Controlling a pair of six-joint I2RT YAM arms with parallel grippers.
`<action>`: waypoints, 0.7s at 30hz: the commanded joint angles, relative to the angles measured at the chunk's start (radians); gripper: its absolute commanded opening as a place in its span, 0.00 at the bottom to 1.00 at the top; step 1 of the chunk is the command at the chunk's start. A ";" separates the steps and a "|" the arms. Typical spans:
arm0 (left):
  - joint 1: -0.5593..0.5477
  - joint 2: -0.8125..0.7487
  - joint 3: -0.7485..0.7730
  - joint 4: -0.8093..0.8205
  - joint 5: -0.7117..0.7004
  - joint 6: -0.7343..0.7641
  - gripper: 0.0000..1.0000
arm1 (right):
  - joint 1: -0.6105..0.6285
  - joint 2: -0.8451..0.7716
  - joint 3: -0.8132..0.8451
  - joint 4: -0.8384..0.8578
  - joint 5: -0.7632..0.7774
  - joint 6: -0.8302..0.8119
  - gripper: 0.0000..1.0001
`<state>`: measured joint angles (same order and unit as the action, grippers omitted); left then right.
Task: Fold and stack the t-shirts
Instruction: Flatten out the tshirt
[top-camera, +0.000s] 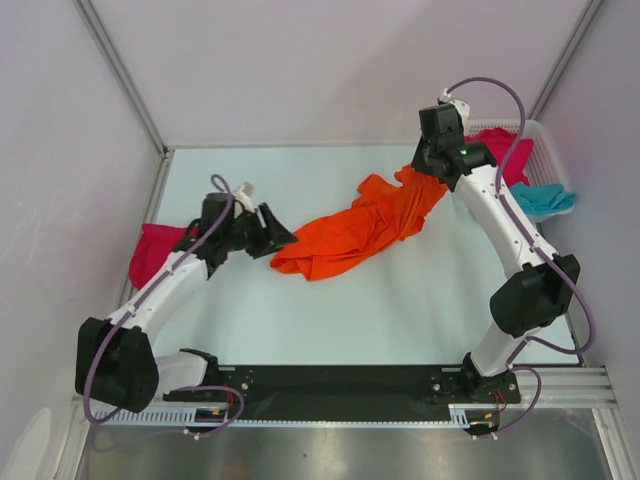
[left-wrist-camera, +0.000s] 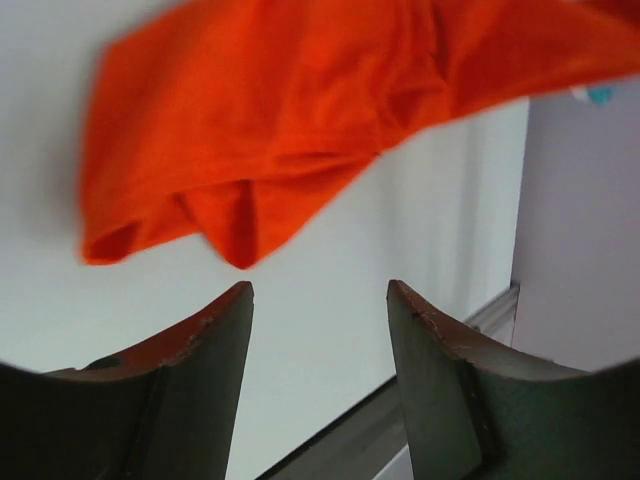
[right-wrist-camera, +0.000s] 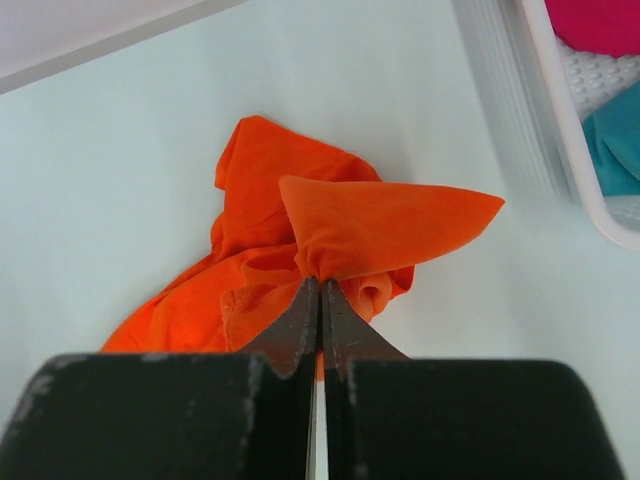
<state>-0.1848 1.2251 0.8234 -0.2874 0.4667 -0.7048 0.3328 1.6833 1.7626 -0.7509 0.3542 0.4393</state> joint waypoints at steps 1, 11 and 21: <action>-0.175 0.037 0.088 0.114 -0.039 0.025 0.58 | 0.006 0.021 0.058 -0.025 0.043 -0.001 0.00; -0.346 0.213 -0.006 0.332 -0.146 0.068 0.31 | 0.118 -0.052 0.060 -0.082 0.061 0.013 0.00; -0.410 0.327 -0.013 0.308 -0.332 0.094 0.16 | 0.181 -0.171 0.003 -0.128 0.094 0.024 0.00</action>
<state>-0.5808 1.5452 0.8135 -0.0093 0.2405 -0.6430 0.5175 1.5848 1.7683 -0.8654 0.3946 0.4515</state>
